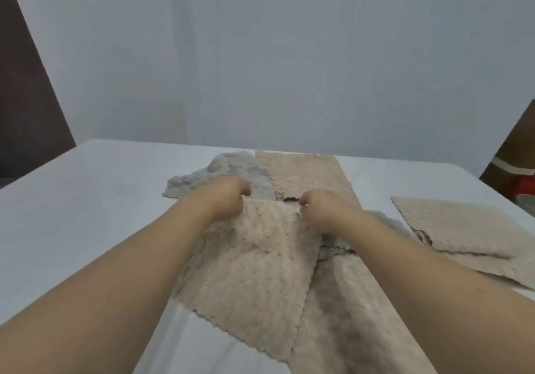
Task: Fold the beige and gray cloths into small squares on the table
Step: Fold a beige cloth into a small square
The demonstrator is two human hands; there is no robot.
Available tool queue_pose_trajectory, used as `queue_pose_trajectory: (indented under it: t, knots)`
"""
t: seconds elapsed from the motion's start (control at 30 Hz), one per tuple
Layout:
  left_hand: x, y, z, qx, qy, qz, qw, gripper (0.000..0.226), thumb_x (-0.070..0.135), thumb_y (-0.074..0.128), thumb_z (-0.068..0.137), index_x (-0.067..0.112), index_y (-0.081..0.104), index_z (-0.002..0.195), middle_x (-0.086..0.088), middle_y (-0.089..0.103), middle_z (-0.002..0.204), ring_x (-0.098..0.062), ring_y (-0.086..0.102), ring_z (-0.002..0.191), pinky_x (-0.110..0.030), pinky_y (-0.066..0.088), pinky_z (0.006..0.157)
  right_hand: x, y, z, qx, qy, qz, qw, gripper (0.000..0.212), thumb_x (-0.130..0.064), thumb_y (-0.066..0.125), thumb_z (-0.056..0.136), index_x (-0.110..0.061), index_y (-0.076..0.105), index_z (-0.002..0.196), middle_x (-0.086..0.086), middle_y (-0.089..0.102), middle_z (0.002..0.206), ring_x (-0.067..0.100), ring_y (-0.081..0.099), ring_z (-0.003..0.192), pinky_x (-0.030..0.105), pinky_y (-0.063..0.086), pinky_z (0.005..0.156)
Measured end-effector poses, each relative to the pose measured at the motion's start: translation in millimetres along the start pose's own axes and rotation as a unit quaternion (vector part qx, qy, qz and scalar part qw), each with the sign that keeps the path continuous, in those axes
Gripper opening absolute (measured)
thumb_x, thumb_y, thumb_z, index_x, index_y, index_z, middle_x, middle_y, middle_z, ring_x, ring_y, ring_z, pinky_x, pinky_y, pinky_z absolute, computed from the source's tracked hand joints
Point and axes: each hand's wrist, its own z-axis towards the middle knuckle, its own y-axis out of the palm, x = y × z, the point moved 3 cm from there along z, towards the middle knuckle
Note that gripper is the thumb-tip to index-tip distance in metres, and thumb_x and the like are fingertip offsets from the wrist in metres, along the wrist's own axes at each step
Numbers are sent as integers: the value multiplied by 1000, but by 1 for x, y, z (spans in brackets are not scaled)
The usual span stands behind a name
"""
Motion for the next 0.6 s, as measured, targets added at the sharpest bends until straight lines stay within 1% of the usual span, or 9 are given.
queue_pose_trajectory:
  t: [0.1,0.17,0.2,0.3,0.37,0.4,0.43,0.53,0.6]
  knots:
    - [-12,13,23,-7,-4,39,999,40,20,47,97,24,52,137,-2,56,140,-24,55,123,-40,47,100,4,11,28,-26,28,-55,998,30,-15,47,96,-14,62,122,5,62,122,24,60,107,36,52,93]
    - [-12,18,32,-6,13,64,998,38,24,46,98,25,53,136,-2,59,136,-24,57,120,-39,48,97,6,16,39,-46,38,-84,995,28,-18,49,95,-13,61,120,5,62,118,24,60,104,35,52,90]
    - [-13,21,34,-1,24,75,997,37,25,46,98,25,54,134,-1,60,133,-24,58,117,-39,49,95,7,19,43,-43,37,-93,994,27,-19,49,94,-12,60,117,5,62,113,24,60,100,34,52,86]
    - [-15,28,40,25,55,107,993,28,23,46,95,24,64,117,-2,67,116,-25,62,102,-38,53,85,7,20,52,-39,32,-122,991,17,-20,52,88,-12,59,101,4,59,94,21,57,81,28,49,69]
    - [-16,33,41,43,74,117,989,24,20,47,93,20,67,107,-2,66,107,-24,60,96,-35,51,77,8,20,55,-37,31,-142,989,10,-23,54,85,-15,57,90,2,58,85,18,54,73,25,45,60]
    - [-17,35,41,52,78,114,989,23,19,48,93,19,66,106,-1,63,106,-23,58,98,-33,48,74,8,20,55,-32,28,-150,988,9,-25,54,86,-16,56,85,1,58,83,18,54,72,26,43,59]
    - [-18,36,41,65,80,106,989,20,19,50,92,19,65,104,-1,60,105,-22,56,99,-31,43,72,8,20,55,-24,25,-153,988,10,-25,52,87,-17,54,81,0,57,82,18,54,73,27,43,62]
    - [-20,35,37,81,74,69,991,8,14,53,85,19,56,90,1,52,96,-20,50,92,-31,37,68,9,18,54,14,20,-153,988,13,-24,47,90,-20,48,77,0,55,84,23,54,84,32,42,77]
    - [-19,32,30,80,67,44,994,10,11,55,81,19,48,80,1,50,87,-20,47,84,-30,34,63,8,16,50,36,12,-128,991,17,-23,45,92,-18,47,75,2,56,84,23,53,81,32,42,73]
